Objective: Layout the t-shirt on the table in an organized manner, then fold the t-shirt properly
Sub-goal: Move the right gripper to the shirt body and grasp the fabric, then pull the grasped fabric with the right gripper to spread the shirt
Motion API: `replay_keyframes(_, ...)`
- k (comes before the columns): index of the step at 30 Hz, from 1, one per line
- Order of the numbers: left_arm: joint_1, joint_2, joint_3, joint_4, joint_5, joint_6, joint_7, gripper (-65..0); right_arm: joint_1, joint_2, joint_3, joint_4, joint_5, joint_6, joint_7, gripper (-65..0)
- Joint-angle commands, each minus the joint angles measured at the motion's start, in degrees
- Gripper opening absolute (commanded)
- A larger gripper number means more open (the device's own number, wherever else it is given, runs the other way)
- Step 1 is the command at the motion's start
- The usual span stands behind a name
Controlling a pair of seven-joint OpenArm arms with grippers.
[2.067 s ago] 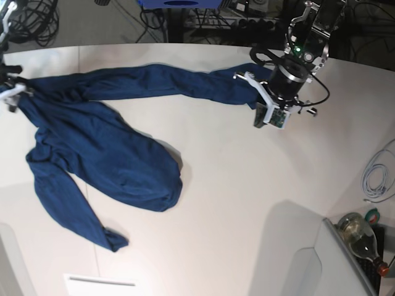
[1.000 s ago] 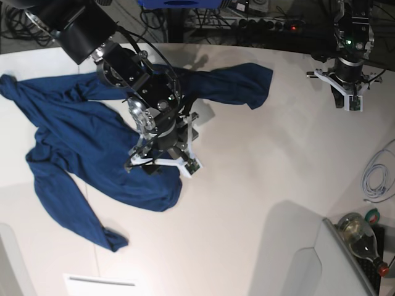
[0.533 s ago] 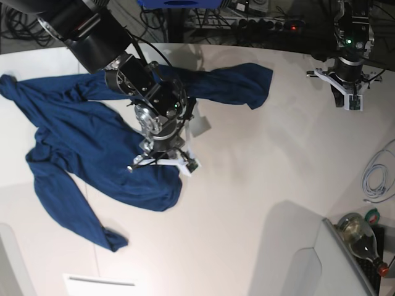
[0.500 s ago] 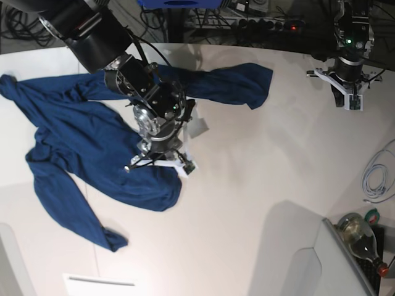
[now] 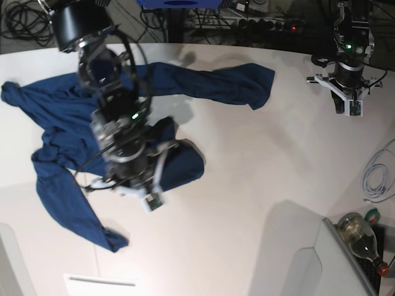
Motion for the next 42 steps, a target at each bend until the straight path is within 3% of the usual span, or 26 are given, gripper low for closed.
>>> replay_keyframes(1, 0.1, -0.8, -0.3, 0.8, 0.0, 0.5, -1.2, -65.0, 1.9, -0.3, 1.9, 0.2, -0.3, 1.2, 0.7, -65.0)
replay_keyframes(3, 0.1, -0.8, -0.3, 0.8, 0.0, 0.5, -1.2, -65.0, 4.4, -0.3, 6.9, -4.0, -0.3, 3.6, 1.1, -64.7)
replay_keyframes(6, 0.0, -0.8, -0.3, 0.8, 0.1, 0.5, -1.2, -65.0, 9.0, -0.4, 11.5, -13.8, -0.3, 4.8, 1.2, -61.4)
replay_keyframes(7, 0.0, -0.8, -0.3, 0.8, 0.1, 0.5, -1.2, -65.0, 10.4, -0.5, 12.2, -16.9, 0.2, 4.8, 0.8, -57.5)
replay_keyframes(11, 0.0, -0.8, -0.3, 0.4, 0.1, 0.5, -1.2, -65.0, 12.3, -0.1, 12.5, -20.3, 1.8, 4.8, 0.7, -28.5)
replay_keyframes(13, -0.5, -0.8, -0.2, 0.1, 0.1, 0.5, -1.1, -65.0, 9.3, -0.1, 12.2, -13.7, 0.9, 4.9, 0.6, -23.3)
replay_keyframes(15, -0.7, -0.8, -0.2, -0.6, 0.1, 0.5, -1.1, -65.0, 4.6, -0.6, 11.6, -5.3, 0.5, 5.0, -1.0, -24.9)
replay_keyframes(17, -0.7, -0.8, -0.2, -0.9, 0.1, 0.5, -1.1, -65.0, 0.3, -0.8, 6.5, -1.7, 0.1, 7.4, -2.3, -26.4)
replay_keyframes(19, -0.7, -0.8, -0.2, -0.9, 0.1, 0.5, -1.1, -65.0, -3.3, 0.2, 1.3, -1.8, -1.7, 7.3, -0.9, -28.8)
replay_keyframes(21, -0.7, -0.8, -0.2, -0.8, 0.1, 0.5, -1.1, -65.0, -6.8, 0.9, -3.2, -4.3, -5.2, 4.1, 3.5, -30.8)
replay_keyframes(24, -0.7, -0.8, -0.2, -1.0, 0.1, 0.5, -1.2, -65.0, -9.0, 0.8, -7.7, -10.5, -11.8, -3.5, 10.8, -30.6)
replay_keyframes(28, -0.7, -0.8, -0.2, -1.1, 0.1, 0.5, -1.3, -65.0, -7.6, -0.4, -10.5, -18.5, -15.4, -10.0, 11.6, -26.7)
replay_keyframes(36, -0.7, -0.8, -0.2, -1.2, 0.1, 0.5, -1.3, -65.0, -6.2, -0.4, -10.9, -19.6, -15.2, -11.0, 11.5, -26.9)
replay_keyframes(38, -0.7, -0.8, -0.2, -1.2, 0.1, 0.5, -1.3, -65.0, -5.4, -0.5, -10.9, -20.3, -15.1, -11.0, 11.5, -33.5)
replay_keyframes(42, -0.7, -0.8, -0.2, -1.2, 0.1, 0.5, -1.3, -65.0, -3.4, -2.5, -10.3, -25.3, -15.1, -11.0, 11.5, -57.3)
